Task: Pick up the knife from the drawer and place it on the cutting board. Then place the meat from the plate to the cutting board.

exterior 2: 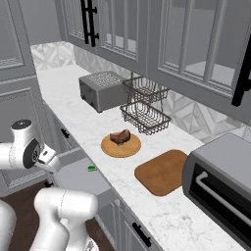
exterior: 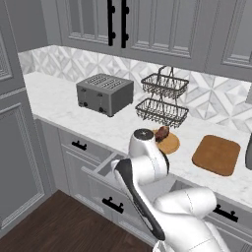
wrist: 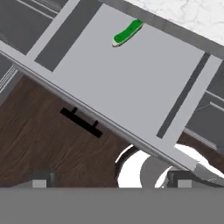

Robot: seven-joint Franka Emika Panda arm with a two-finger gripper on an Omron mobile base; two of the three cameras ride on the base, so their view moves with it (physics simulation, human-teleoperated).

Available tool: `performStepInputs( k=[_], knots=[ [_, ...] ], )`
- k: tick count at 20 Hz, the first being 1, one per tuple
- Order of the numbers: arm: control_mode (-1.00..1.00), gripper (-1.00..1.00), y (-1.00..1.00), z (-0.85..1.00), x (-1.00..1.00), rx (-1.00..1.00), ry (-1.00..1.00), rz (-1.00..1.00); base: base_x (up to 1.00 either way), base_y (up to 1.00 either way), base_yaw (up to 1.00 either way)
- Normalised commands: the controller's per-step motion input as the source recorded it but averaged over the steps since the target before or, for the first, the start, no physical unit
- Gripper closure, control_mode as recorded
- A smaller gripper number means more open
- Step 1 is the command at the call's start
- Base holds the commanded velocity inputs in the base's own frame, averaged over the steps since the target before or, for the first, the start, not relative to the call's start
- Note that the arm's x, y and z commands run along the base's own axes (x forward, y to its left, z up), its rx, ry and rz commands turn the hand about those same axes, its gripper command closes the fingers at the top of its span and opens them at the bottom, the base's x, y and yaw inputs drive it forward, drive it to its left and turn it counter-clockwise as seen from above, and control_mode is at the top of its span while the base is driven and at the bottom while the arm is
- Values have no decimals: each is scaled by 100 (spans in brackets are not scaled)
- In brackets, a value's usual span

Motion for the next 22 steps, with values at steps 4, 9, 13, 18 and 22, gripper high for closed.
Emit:
performStepInputs(
  k=[4,9,13,18,22],
  knots=[
    [-100,-100,8,-22,76,2,6,-17,0,0,0],
    [-100,-100,0,-26,53,0,0,-13,0,0,0],
    [-100,-100,11,-36,46,0,8,-1,0,0,0],
    [-100,-100,8,-35,46,0,15,0,0,0,0],
    [-100,-100,8,-49,39,0,7,0,0,0,0]
  ],
)
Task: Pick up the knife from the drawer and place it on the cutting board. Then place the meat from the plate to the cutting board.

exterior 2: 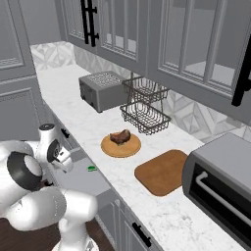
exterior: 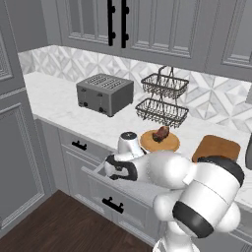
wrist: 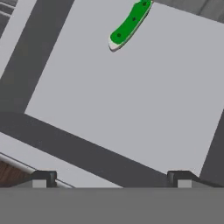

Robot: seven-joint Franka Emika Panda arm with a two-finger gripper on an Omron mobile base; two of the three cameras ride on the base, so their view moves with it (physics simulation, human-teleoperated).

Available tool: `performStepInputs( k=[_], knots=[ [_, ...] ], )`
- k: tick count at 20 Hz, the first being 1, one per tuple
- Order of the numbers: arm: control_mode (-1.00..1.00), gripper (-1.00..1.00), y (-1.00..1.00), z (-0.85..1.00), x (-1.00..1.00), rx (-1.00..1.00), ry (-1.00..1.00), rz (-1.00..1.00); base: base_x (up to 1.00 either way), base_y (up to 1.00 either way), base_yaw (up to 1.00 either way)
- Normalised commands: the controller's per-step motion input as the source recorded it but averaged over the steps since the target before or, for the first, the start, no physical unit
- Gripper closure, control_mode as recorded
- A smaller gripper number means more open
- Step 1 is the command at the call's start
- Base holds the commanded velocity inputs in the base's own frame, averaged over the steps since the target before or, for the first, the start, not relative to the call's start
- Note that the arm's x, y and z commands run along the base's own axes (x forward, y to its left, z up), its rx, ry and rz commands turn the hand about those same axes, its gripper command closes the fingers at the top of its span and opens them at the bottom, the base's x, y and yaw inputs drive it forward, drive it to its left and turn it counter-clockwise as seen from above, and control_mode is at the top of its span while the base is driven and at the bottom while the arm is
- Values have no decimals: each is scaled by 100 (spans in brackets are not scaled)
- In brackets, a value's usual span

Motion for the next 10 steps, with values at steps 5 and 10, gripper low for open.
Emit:
performStepInputs(
  k=[5,10],
  knots=[
    [-100,-100,49,-72,3,0,18,0,0,0,0],
    [-100,-100,91,-65,-57,0,14,0,0,0,0]
  ],
)
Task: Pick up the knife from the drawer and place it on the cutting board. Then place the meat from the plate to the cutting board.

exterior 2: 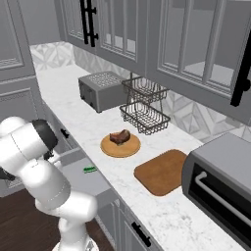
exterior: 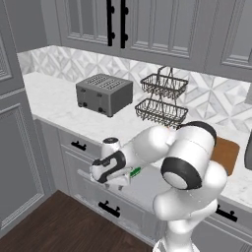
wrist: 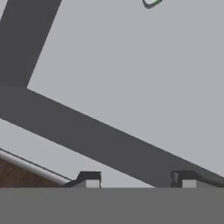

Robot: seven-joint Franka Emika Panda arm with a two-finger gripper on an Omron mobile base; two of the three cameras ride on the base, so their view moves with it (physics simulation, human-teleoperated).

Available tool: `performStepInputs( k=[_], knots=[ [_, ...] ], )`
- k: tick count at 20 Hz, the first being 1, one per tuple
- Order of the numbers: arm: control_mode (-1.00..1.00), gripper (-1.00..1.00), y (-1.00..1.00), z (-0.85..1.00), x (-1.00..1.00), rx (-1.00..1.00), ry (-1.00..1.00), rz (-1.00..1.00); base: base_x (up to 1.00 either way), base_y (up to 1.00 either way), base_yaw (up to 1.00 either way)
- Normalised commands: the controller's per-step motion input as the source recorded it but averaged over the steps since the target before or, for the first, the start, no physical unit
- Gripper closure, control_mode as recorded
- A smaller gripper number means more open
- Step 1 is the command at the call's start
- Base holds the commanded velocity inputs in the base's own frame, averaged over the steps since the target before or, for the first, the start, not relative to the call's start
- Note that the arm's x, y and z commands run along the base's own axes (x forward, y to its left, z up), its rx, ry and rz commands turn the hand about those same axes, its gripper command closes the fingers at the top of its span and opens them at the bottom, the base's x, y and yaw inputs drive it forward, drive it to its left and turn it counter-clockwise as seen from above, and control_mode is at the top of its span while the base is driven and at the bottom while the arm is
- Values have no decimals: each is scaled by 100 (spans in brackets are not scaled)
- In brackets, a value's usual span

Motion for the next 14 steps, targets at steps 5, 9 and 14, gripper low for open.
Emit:
performStepInputs(
  k=[5,9,14],
  knots=[
    [-100,-100,100,-70,-93,-5,12,0,0,0,0],
    [-100,-100,100,-80,-100,-5,2,0,0,0,0],
    [-100,-100,86,-24,-100,-2,-13,-2,0,0,0]
  ],
)
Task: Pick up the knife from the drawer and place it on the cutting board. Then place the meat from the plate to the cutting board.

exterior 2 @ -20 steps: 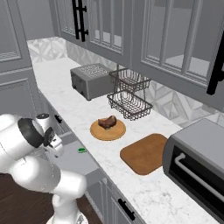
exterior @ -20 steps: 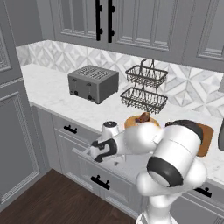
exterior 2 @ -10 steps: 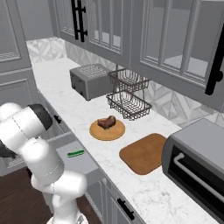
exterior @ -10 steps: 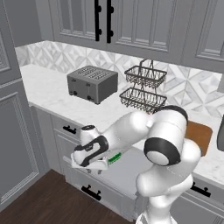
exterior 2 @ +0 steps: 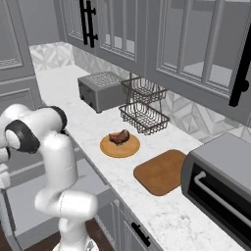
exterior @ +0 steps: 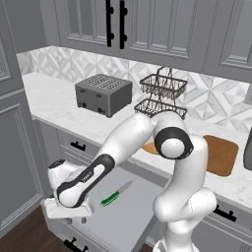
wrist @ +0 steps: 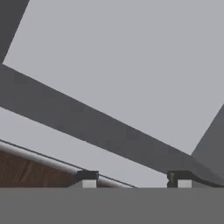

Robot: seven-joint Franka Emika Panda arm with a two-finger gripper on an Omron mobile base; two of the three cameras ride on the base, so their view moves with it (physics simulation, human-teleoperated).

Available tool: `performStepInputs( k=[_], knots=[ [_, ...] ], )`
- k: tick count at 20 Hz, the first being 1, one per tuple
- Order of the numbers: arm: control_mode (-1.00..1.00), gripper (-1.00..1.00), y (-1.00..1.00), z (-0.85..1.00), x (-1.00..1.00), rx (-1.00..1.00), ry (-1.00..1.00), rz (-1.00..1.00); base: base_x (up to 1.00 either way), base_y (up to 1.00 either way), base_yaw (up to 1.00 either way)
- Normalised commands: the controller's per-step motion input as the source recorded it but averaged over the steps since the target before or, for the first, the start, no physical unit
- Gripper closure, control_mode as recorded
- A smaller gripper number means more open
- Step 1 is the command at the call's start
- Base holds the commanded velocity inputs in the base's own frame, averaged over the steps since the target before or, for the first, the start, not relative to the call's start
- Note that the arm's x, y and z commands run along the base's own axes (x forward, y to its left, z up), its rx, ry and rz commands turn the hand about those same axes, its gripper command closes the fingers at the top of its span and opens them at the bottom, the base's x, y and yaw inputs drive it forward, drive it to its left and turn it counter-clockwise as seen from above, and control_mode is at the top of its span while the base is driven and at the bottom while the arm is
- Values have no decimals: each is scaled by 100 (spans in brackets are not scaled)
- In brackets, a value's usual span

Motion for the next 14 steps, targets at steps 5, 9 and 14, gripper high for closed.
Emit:
performStepInputs(
  k=[5,9,14],
  knots=[
    [-100,-100,2,33,-96,0,-58,-11,0,0,0],
    [-100,-100,-47,33,-44,0,-54,-22,0,0,0],
    [-100,-100,-78,76,0,4,-38,-24,0,0,0]
  ],
)
